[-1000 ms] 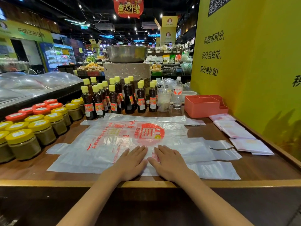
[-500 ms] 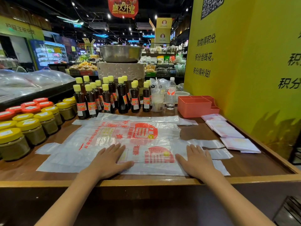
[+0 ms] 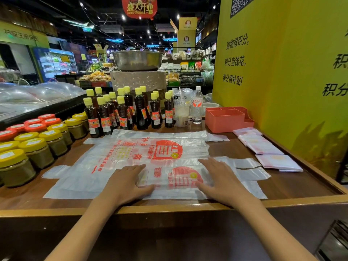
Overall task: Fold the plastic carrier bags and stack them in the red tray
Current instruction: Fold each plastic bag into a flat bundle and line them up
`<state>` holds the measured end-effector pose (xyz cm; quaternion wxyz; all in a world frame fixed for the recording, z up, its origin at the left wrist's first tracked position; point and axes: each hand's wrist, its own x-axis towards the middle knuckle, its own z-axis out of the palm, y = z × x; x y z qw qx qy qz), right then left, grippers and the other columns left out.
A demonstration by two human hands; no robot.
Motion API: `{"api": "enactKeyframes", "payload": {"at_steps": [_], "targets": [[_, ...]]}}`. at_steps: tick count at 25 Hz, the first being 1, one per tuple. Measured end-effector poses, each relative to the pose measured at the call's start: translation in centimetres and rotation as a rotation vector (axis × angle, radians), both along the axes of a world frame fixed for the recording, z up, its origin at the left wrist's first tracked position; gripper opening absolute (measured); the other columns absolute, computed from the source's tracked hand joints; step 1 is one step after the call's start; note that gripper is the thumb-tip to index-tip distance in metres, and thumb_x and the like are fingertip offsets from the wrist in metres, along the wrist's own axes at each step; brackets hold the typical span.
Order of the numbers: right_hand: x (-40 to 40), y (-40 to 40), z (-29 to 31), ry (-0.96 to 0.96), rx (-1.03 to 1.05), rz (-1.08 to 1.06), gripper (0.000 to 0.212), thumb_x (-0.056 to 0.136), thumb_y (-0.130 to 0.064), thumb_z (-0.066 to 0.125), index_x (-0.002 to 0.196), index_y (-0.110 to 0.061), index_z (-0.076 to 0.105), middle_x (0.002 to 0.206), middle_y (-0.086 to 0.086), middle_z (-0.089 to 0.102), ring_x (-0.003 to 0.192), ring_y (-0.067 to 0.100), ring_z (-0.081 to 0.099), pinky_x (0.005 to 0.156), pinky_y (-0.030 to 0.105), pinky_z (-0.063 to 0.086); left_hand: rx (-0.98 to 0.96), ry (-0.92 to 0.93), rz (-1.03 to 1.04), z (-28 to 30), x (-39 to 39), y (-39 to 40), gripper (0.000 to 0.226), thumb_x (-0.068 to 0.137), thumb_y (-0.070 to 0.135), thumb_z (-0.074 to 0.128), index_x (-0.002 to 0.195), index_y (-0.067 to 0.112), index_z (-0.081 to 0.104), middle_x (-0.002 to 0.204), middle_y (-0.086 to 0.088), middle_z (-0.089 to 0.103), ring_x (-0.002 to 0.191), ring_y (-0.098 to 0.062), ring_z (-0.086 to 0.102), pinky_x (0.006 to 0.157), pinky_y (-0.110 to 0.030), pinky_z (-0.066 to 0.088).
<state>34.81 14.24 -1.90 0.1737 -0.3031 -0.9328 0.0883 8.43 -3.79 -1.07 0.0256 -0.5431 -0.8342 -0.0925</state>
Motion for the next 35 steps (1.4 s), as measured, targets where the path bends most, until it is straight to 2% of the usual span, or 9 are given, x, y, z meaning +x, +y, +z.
{"api": "enactKeyframes", "payload": {"at_steps": [8, 15, 17, 20, 24, 27, 30, 33, 35], "targets": [[0.0, -0.1, 0.3, -0.044, -0.075, -0.019, 0.072, 0.092, -0.05, 0.054, 0.157, -0.033, 0.028, 0.159, -0.008, 0.036, 0.144, 0.015, 0.034, 0.119, 0.036, 0.026, 0.027, 0.045, -0.042, 0.5, 0.3, 0.0, 0.054, 0.101, 0.032, 0.051, 0.152, 0.027, 0.036, 0.152, 0.004, 0.047, 0.137, -0.016, 0.045, 0.111, -0.031, 0.036], [-1.0, 0.2, 0.5, -0.165, 0.168, -0.015, 0.055, 0.097, -0.029, 0.052, 0.151, -0.026, 0.041, 0.15, -0.001, 0.046, 0.137, 0.021, 0.042, 0.112, 0.036, 0.033, 0.022, -0.015, 0.054, 0.1, 0.1, 0.3, 0.045, 0.106, 0.028, 0.043, 0.15, 0.035, 0.039, 0.15, 0.002, 0.049, 0.133, -0.02, 0.051, 0.11, -0.035, 0.039], [-1.0, 0.2, 0.6, -0.209, 0.21, -0.048, 0.047, 0.096, -0.023, 0.051, 0.142, -0.026, 0.051, 0.135, -0.002, 0.058, 0.125, 0.022, 0.053, 0.104, 0.035, 0.037, 0.026, -0.045, 0.045, 0.3, 0.2, 0.1, 0.043, 0.106, 0.03, 0.041, 0.149, 0.032, 0.042, 0.145, 0.001, 0.053, 0.128, -0.02, 0.053, 0.105, -0.034, 0.042], [-0.8, -0.1, 1.3, -0.322, 0.347, -0.136, 0.029, 0.095, -0.015, 0.048, 0.118, -0.025, 0.064, 0.117, -0.001, 0.064, 0.11, 0.024, 0.059, 0.097, 0.035, 0.037, 0.029, -0.022, 0.038, 0.4, 0.4, -0.4, 0.048, 0.106, 0.024, 0.043, 0.152, 0.032, 0.035, 0.156, 0.003, 0.041, 0.139, -0.019, 0.044, 0.115, -0.034, 0.033], [-0.6, -0.3, 1.8, -0.429, 0.38, -0.129, 0.026, 0.097, -0.012, 0.049, 0.116, -0.017, 0.066, 0.122, 0.003, 0.062, 0.118, 0.026, 0.056, 0.099, 0.037, 0.038, -0.066, 0.019, -0.032, 0.9, 0.1, -1.3, 0.06, 0.103, 0.02, 0.049, 0.157, 0.033, 0.025, 0.163, 0.007, 0.025, 0.149, -0.015, 0.027, 0.121, -0.032, 0.021], [0.4, 0.1, 2.4, -0.379, 0.291, -0.017, 0.024, 0.099, -0.023, 0.054, 0.118, -0.019, 0.068, 0.128, 0.001, 0.054, 0.122, 0.024, 0.05, 0.096, 0.034, 0.043, -0.095, -0.07, -0.048, 1.7, -0.8, -2.5, 0.058, 0.101, 0.021, 0.053, 0.154, 0.034, 0.032, 0.161, 0.01, 0.028, 0.147, -0.014, 0.028, 0.12, -0.032, 0.022], [2.2, 0.6, 4.3, -0.277, -0.013, 0.064, 0.034, 0.097, -0.034, 0.063, 0.131, -0.031, 0.062, 0.126, -0.009, 0.059, 0.116, 0.014, 0.056, 0.096, 0.029, 0.047, -0.137, -0.159, -0.098, 3.5, -2.3, -3.4, 0.042, 0.097, 0.022, 0.058, 0.136, 0.037, 0.053, 0.145, 0.013, 0.05, 0.131, -0.006, 0.047, 0.111, -0.026, 0.036], [3.3, 1.3, 7.0, -0.232, -0.115, 0.129, 0.019, 0.091, -0.035, 0.072, 0.109, -0.036, 0.067, 0.108, -0.017, 0.066, 0.098, 0.002, 0.061, 0.088, 0.027, 0.051, -0.174, -0.24, -0.189, 6.1, -3.4, -3.8, 0.025, 0.092, 0.022, 0.065, 0.109, 0.041, 0.062, 0.117, 0.016, 0.064, 0.106, -0.001, 0.06, 0.095, -0.021, 0.051], [3.4, 2.1, 8.3, -0.191, -0.155, 0.149, 0.006, 0.089, -0.035, 0.074, 0.092, -0.034, 0.07, 0.096, -0.018, 0.069, 0.087, 0.0, 0.063, 0.077, 0.023, 0.051, -0.145, -0.264, -0.209, 7.6, -3.7, -3.7, 0.017, 0.091, 0.031, 0.071, 0.107, 0.036, 0.065, 0.107, 0.017, 0.066, 0.097, 0.001, 0.062, 0.088, -0.02, 0.053]]}}
